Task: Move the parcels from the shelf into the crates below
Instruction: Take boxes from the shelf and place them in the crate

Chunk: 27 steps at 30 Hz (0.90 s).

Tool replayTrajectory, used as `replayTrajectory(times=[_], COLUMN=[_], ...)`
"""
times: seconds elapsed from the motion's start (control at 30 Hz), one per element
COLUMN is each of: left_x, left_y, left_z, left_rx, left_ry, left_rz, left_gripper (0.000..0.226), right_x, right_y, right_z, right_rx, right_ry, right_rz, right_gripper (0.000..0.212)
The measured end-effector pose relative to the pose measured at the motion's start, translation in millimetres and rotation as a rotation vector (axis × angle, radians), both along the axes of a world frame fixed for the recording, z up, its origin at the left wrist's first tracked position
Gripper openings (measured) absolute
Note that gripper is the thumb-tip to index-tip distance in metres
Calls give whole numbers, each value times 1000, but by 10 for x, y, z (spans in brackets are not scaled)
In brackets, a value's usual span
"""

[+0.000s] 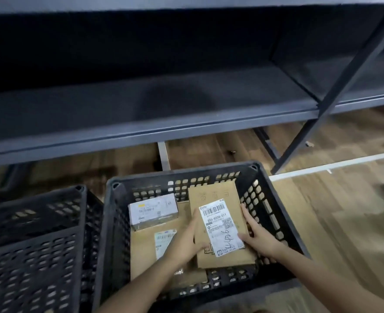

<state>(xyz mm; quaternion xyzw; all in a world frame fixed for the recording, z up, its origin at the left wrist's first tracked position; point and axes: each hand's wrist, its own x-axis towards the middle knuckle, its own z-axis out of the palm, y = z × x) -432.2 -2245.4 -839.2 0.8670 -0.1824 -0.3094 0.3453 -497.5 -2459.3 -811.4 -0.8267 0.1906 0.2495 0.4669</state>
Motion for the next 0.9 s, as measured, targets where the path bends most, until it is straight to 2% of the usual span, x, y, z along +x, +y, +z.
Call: replayTrajectory(times=[0.2, 0.37, 0.53, 0.7, 0.8, 0.9], left_x=[-16, -40, 68, 137, 142, 160], left_y=[-107, -240, -424, -478, -466, -463], left_z=[-474, -550, -655, -887, -1004, -1124], left_rx=[8, 61, 134, 183, 234, 267], left_ry=[-20, -3, -26, -43, -85, -119], left_rz=[-27, -75, -78, -71, -92, -107], left_gripper=[106, 106, 99, 85, 76, 76], right_x=[166, 177, 266, 411, 468, 515], right_y=[-70, -84, -210, -190, -155, -147], right_z=[-556, -666, -696, -987, -1133, -1252], right_rx=[-157, -243, -259, -309, -263, -236], right_ry=[47, 102, 176, 214, 214, 214], right_rz=[78, 43, 34, 73, 57, 42], right_gripper=[89, 90, 89, 98, 100, 101])
